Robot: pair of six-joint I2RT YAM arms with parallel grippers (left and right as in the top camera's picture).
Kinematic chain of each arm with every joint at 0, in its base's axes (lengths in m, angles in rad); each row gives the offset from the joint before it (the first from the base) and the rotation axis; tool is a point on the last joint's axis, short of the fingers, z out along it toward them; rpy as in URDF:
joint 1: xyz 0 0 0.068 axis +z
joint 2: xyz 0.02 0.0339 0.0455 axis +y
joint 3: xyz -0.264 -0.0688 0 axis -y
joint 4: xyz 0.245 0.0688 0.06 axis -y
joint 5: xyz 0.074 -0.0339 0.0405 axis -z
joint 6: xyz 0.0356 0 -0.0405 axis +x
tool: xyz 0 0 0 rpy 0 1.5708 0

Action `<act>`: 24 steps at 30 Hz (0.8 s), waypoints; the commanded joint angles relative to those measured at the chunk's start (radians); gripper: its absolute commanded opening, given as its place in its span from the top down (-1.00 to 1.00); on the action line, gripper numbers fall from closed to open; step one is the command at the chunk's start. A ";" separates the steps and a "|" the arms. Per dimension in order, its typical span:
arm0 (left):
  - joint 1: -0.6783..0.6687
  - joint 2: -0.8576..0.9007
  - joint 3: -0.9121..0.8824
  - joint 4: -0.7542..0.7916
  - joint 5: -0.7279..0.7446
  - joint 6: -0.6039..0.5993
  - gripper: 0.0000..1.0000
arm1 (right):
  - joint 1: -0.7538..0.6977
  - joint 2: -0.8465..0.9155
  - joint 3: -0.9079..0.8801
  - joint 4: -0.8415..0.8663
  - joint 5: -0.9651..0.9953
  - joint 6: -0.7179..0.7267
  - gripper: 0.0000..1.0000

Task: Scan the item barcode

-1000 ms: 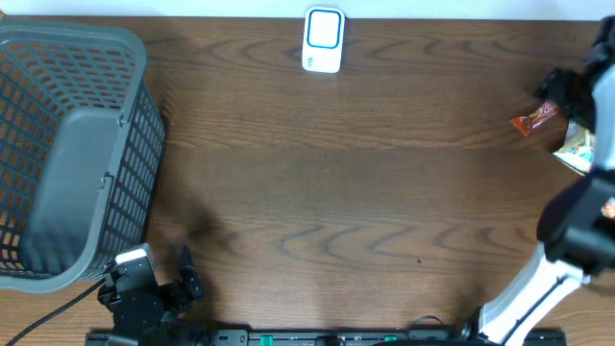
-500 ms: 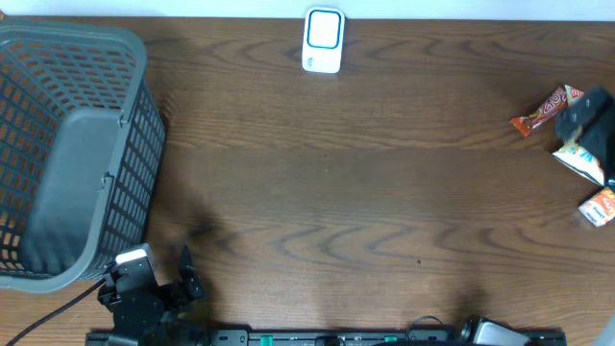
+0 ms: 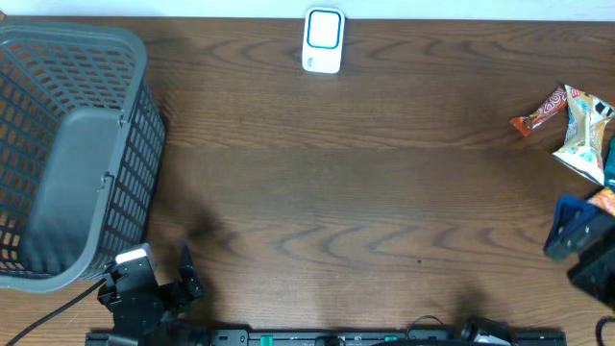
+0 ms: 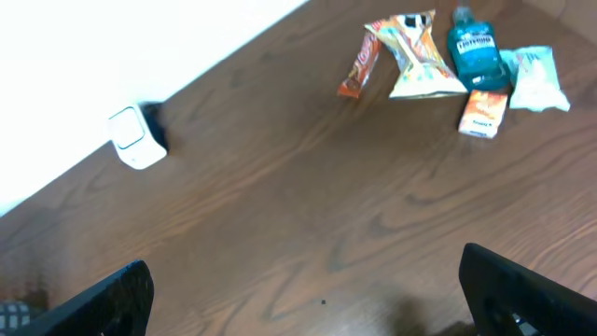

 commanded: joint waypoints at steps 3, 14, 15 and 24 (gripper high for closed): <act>0.002 -0.002 0.003 0.001 -0.013 -0.002 -0.97 | 0.054 -0.087 -0.059 0.000 -0.007 -0.035 -0.99; 0.002 -0.002 0.003 0.001 -0.013 -0.002 -0.97 | 0.317 -0.512 -0.658 0.472 0.067 -0.031 -0.98; 0.002 -0.002 0.003 0.001 -0.013 -0.002 -0.97 | 0.323 -0.561 -0.734 0.558 0.067 -0.022 -0.98; 0.002 -0.002 0.003 0.001 -0.013 -0.002 -0.97 | 0.326 -0.801 -1.185 0.984 0.151 -0.016 -0.99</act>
